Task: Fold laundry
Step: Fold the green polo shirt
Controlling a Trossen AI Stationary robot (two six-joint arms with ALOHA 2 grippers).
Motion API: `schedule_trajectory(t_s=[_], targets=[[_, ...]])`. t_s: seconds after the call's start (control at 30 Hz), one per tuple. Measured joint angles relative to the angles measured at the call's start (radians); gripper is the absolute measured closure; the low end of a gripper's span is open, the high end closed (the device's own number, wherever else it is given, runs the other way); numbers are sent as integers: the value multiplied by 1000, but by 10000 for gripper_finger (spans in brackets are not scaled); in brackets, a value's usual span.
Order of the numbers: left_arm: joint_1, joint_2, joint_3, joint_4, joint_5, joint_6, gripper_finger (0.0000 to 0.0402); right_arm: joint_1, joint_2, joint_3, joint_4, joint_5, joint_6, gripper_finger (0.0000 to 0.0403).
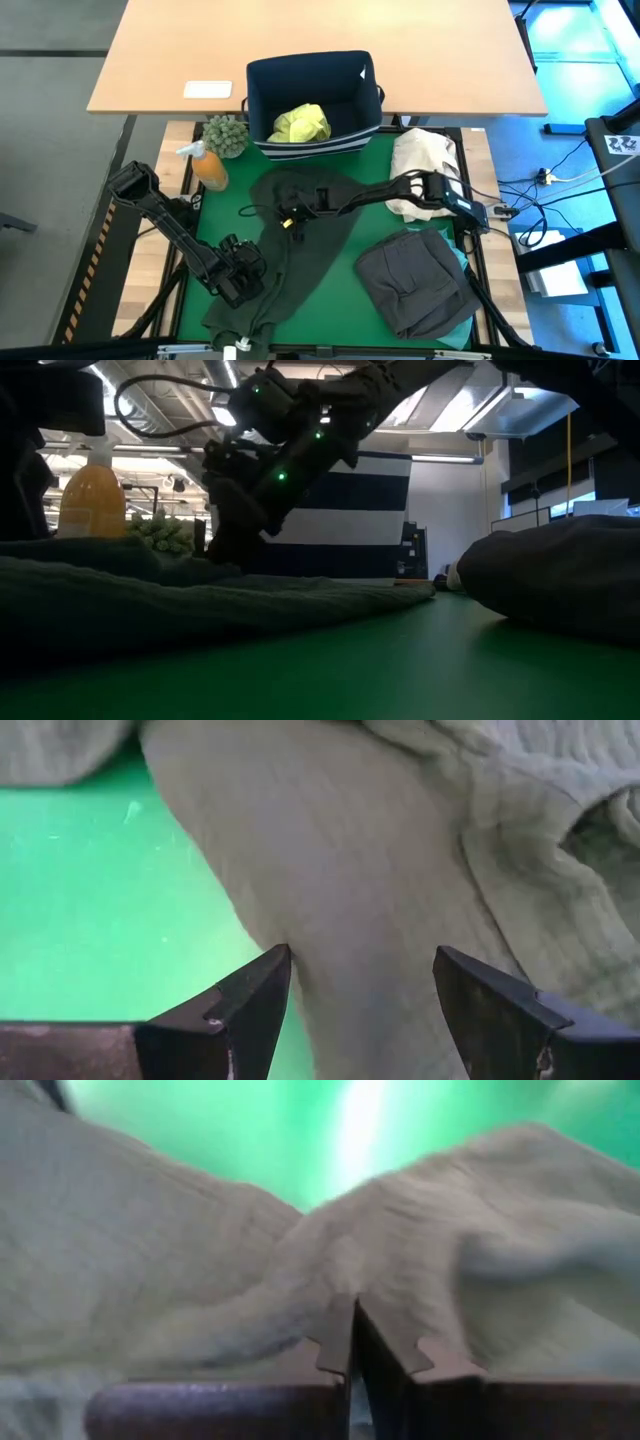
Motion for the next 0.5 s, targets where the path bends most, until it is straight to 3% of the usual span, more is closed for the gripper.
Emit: schedule_trajectory(t_s=[0.2, 0.5], targets=[[-14, 0, 0, -14, 24, -7, 160, -14, -33, 10, -164, 106, 17, 397], [-22, 0, 0, -12, 26, -9, 160, -17, -35, 10, -305, 114, 78, 398]])
